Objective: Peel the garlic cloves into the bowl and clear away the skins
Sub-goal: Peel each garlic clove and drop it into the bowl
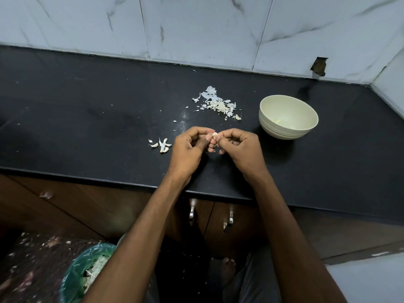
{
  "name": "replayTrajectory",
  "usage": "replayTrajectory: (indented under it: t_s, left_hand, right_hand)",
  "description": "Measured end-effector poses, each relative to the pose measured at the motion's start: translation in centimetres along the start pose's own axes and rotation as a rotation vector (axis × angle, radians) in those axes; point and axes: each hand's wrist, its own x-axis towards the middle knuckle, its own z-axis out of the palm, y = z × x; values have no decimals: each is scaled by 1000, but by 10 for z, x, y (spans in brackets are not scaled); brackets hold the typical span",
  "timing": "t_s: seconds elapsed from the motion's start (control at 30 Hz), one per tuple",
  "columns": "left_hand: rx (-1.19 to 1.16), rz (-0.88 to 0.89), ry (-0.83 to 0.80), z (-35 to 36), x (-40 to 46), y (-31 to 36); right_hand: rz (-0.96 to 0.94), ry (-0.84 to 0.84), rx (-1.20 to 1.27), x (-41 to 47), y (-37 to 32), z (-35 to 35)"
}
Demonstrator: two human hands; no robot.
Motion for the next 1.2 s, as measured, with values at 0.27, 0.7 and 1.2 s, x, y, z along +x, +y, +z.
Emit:
replayTrajectory:
  t_s: [0.27,0.7,1.2]
  left_hand:
    - [-34,-8,-23,0,0,6]
    - [67,105,135,4,-3,3]
    - [21,35,111,6,-5,3]
  right_hand:
    - [28,9,-30,0,0,0]
    - [65,260,-48,8,14,-3]
    - [-7,39,81,3,7,-2]
